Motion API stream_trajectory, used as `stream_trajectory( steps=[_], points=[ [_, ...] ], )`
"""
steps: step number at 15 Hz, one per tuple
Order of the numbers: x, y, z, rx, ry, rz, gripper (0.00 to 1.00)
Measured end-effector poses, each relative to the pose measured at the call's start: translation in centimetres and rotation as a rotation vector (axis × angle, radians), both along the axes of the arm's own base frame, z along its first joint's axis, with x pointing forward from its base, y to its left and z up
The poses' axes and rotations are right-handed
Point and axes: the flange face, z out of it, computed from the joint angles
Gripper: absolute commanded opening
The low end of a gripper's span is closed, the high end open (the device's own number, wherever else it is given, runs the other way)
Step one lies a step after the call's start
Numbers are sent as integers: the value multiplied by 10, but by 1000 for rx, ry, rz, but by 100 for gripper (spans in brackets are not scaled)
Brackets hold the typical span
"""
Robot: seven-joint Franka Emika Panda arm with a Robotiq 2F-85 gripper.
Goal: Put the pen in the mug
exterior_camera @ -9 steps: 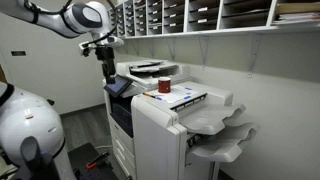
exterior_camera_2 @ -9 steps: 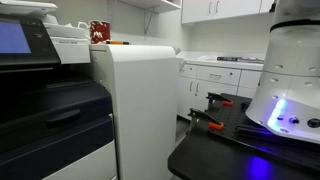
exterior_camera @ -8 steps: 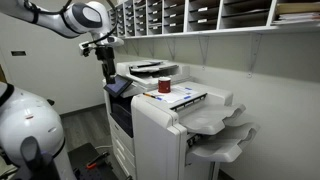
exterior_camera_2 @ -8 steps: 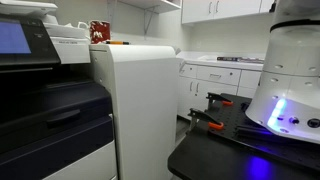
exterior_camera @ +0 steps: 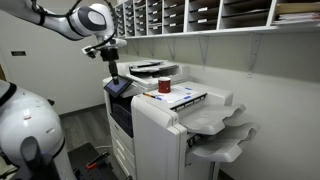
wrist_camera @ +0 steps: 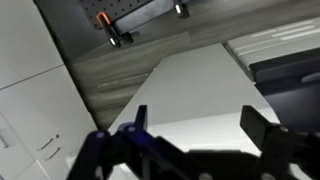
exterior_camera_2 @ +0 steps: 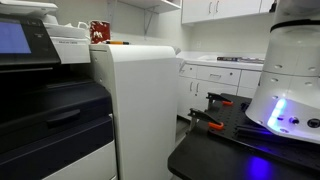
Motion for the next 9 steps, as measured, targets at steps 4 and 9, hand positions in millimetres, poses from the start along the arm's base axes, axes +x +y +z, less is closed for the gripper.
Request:
stream_trajectory(
  steps=[4, 9],
  points=[
    [48, -12, -8, 57, -72, -203, 100],
    [102, -22, -21, 127, -94, -452, 100]
  ],
)
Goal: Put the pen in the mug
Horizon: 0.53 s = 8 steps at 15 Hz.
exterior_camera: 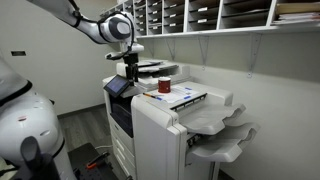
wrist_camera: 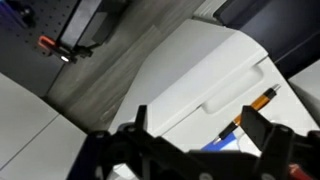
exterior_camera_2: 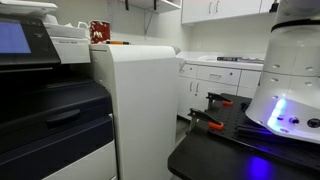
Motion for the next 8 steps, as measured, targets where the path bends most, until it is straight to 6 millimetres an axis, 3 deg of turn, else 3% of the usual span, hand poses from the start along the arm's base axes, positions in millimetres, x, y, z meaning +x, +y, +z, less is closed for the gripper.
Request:
stream_trajectory(
  steps=[6, 8],
  points=[
    [51, 5, -26, 79, -34, -300, 100],
    [66, 6, -34, 104, -45, -401, 95]
  ],
)
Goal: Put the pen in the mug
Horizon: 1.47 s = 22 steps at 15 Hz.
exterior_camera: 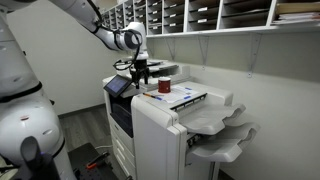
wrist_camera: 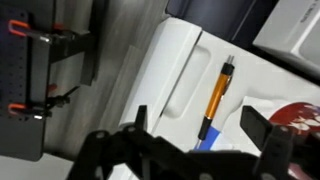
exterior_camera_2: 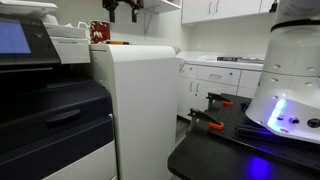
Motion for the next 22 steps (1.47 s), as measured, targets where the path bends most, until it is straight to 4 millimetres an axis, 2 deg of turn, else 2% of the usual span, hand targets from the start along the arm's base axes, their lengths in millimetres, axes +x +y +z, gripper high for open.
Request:
stream_trajectory(
  steps=[2, 3, 4, 5, 7, 8, 10, 11, 15, 16, 17, 20, 22],
  points=[
    [16, 1, -9, 25, -7, -101, 87],
    [24, 2, -14, 37, -7, -154, 79],
    [31, 3, -20, 47, -3, -205, 80],
    [37, 5, -26, 54, 2, -248, 71],
    [47, 10, -39, 60, 24, -286, 65],
    [51, 12, -45, 60, 34, -283, 56],
    [56, 19, -56, 58, 50, -273, 46],
    [58, 22, -60, 56, 55, -267, 35],
    [62, 23, -62, 48, 54, -261, 3],
    [62, 23, -61, 48, 53, -261, 0],
    [62, 24, -61, 47, 54, -260, 4],
    [57, 33, -58, 47, 66, -240, 5],
    [52, 42, -48, 81, 74, -216, 5]
  ],
)
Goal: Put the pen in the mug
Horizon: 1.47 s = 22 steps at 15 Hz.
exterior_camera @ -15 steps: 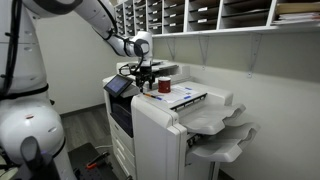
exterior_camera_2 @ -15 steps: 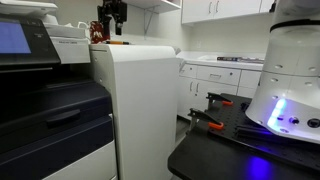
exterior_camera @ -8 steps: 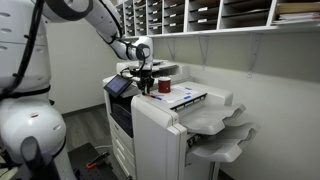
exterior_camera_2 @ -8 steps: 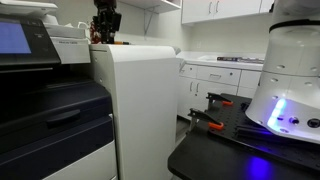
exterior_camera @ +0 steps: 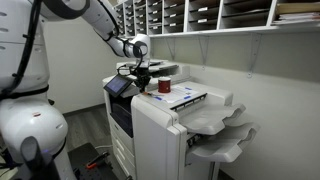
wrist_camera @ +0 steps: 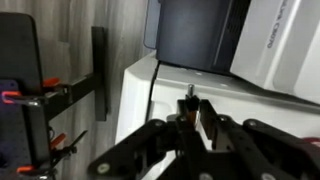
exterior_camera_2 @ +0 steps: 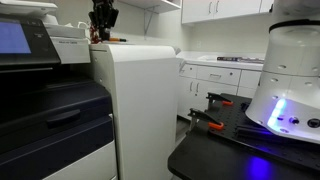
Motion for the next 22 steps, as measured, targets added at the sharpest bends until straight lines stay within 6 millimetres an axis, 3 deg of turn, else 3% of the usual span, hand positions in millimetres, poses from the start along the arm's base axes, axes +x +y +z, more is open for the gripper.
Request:
stream_trajectory(
  steps=[3, 7, 10, 14, 22],
  points=[
    [-6, 5, 34, 90, -43, 18, 5],
    [-11, -7, 89, 188, -172, -108, 5],
    [-15, -16, 115, 222, -283, -226, 5],
    [-10, -31, 121, 262, -435, -316, 5],
    [4, -43, 113, 461, -558, -262, 5]
  ],
)
